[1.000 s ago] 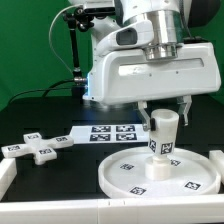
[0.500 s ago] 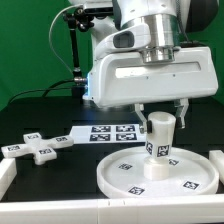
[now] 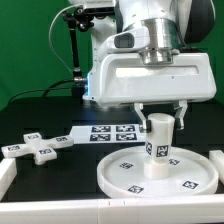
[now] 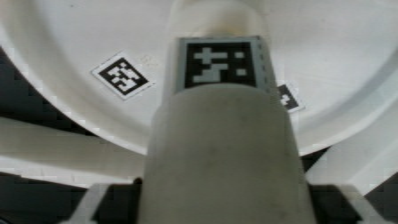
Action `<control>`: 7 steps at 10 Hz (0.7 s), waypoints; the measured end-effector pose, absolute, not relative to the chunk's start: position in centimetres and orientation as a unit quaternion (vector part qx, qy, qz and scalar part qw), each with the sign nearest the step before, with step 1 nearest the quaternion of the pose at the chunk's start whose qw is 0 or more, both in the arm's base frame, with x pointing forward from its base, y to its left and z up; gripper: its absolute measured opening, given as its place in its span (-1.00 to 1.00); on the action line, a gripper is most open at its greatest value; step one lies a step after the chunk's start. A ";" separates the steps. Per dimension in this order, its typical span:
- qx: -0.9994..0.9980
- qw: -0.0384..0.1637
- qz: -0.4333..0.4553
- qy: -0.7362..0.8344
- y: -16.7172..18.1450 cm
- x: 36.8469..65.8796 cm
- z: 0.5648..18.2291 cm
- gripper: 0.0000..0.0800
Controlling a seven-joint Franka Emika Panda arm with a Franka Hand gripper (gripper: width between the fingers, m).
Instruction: Assemble round table
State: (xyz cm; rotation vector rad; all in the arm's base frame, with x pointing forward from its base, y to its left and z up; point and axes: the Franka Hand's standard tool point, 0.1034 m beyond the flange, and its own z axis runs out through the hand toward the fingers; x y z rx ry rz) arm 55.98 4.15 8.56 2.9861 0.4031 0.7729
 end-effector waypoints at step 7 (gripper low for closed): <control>0.964 0.016 0.231 0.131 2.8 55.9 9.9 0.62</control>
Offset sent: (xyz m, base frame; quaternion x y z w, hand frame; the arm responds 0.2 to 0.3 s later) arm 0.0000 0.0000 0.0000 0.0000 0.0000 0.0000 1.0000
